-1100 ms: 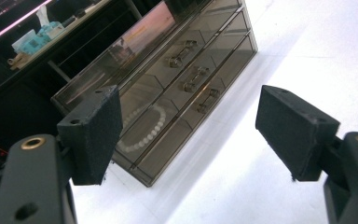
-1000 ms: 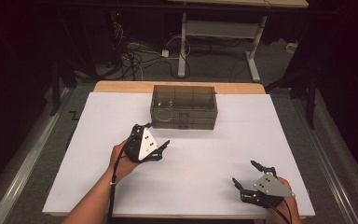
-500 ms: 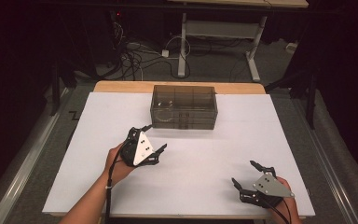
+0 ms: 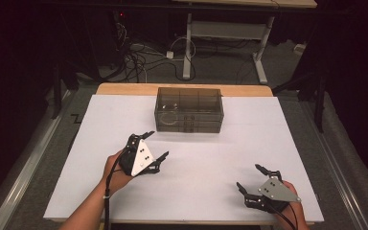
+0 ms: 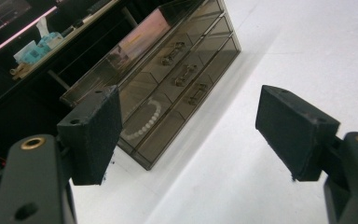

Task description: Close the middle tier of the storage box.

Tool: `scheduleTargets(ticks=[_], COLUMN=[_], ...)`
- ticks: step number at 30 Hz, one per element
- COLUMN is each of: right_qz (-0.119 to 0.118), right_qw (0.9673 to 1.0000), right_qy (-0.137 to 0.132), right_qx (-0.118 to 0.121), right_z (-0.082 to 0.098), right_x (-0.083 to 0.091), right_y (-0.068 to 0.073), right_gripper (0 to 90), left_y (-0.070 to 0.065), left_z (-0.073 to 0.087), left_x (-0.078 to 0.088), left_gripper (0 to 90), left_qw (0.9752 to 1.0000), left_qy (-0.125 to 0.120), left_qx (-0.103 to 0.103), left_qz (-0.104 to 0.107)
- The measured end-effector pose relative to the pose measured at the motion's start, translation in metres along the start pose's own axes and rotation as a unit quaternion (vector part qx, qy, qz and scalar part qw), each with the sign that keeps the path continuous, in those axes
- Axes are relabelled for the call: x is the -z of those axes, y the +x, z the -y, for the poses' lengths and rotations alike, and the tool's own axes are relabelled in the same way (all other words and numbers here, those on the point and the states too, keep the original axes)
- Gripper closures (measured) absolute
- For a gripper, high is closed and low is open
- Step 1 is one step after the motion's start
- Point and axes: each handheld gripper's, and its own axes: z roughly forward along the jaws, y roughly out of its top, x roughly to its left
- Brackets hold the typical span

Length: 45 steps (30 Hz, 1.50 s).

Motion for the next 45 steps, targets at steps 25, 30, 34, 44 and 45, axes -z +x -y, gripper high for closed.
scheduleTargets(ticks=[25,30,34,44,45], right_qz=[-0.012,-0.015,-0.015,-0.020,-0.020], right_qw=[0.9999,0.9998,0.9998,0.9997,0.9997], right_qy=[0.000,-0.001,-0.001,-0.001,-0.001], right_qx=[0.007,0.010,0.016,0.015,0.015], right_z=[-0.002,-0.003,-0.004,-0.006,-0.006], right_x=[-0.007,-0.010,-0.011,-0.015,-0.016], right_y=[0.002,0.002,0.003,0.002,0.003], right_gripper=[17.7,17.8,17.7,17.7,17.6], left_y=[-0.005,-0.005,-0.003,-0.004,-0.005], left_z=[0.020,0.027,0.036,0.055,0.057], left_x=[0.027,0.033,0.038,0.049,0.050], left_gripper=[20.9,20.9,20.9,20.9,20.9], left_qw=[0.9999,0.9997,0.9994,0.9979,0.9977], left_qy=[0.012,0.021,0.031,0.062,0.066], left_qx=[-0.001,-0.007,0.000,0.012,0.011], left_qz=[-0.006,-0.012,-0.016,-0.013,-0.013])
